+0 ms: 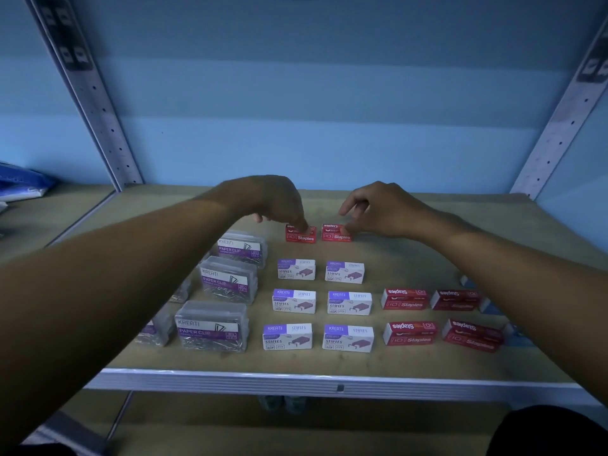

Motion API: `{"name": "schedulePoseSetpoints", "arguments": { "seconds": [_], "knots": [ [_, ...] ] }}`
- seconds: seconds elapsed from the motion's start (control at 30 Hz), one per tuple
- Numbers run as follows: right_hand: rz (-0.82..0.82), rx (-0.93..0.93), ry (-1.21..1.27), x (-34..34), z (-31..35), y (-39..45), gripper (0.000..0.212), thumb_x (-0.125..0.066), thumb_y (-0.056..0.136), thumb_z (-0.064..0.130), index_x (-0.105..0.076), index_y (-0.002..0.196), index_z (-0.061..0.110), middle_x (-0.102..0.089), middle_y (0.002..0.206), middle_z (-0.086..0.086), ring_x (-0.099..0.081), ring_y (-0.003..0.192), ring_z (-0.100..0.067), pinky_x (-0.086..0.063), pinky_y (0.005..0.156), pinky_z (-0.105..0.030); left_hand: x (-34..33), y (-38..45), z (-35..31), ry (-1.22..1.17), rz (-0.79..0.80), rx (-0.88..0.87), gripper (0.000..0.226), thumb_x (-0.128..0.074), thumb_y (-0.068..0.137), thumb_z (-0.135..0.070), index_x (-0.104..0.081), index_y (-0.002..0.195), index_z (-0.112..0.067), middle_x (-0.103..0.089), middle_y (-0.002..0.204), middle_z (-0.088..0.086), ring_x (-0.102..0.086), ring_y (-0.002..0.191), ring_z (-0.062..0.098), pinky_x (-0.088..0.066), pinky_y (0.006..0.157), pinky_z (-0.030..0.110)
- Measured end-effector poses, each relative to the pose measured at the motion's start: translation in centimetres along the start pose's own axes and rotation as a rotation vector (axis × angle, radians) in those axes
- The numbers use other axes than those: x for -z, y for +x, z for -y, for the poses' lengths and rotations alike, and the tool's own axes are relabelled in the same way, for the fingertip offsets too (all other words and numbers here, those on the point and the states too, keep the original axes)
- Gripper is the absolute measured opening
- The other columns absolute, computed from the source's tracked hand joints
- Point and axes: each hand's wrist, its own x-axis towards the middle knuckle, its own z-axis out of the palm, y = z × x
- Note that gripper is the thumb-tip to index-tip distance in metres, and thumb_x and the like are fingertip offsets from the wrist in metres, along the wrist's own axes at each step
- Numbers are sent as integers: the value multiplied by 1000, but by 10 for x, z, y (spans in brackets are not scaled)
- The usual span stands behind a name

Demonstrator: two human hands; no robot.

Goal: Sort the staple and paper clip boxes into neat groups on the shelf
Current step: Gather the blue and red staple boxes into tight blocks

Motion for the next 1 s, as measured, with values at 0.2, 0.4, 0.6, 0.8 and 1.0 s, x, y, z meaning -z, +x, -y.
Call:
{"name": "schedulePoseSetpoints", "arguments": {
  "seconds": [0.2, 0.4, 0.6, 0.8, 1.0],
  "knots": [
    [9, 14, -15, -10, 2, -5, 15, -82, 77, 22, -80, 92, 24, -73, 84, 11, -67, 86, -5, -53, 76, -24, -21, -2, 8, 56, -220, -136, 14, -75, 80, -28, -75, 95, -27, -73, 103, -4, -66, 97, 18, -53, 93, 40],
    [-37, 3, -15, 6, -12, -20, 12, -78, 80, 23, -80, 91, 26, -69, 79, 17, -66, 85, -3, -43, 67, -17, -27, -13, -5, 105, -396, -228, 16, -67, 87, -31, -74, 101, -26, -72, 109, -2, -64, 100, 20, -54, 89, 41],
    [-33, -11, -41, 36, -33, -56, 14, -81, 80, 28, -79, 93, 29, -73, 87, 15, -63, 85, 2, -39, 65, -14, -23, -28, -40, 1, -408, -328, 16, -70, 85, -31, -76, 98, -24, -73, 99, -8, -65, 95, 12, -53, 85, 36],
    [33, -80, -81, 55, -49, -89, 13, -80, 81, 28, -77, 90, 36, -73, 87, 18, -65, 84, 2, -48, 73, -20, -26, -32, -78, -20, -362, -371, 17, -72, 82, -35, -76, 96, -27, -73, 96, -12, -65, 92, 9, -54, 84, 34],
    [60, -144, -140, 60, -59, -107, 11, -81, 78, 32, -76, 81, 42, -74, 83, 21, -65, 82, 3, -51, 74, -21, -38, -36, -101, 77, -308, -399, 19, -72, 80, -40, -74, 96, -30, -71, 95, -16, -62, 96, 7, -51, 85, 29]
  ]
}}
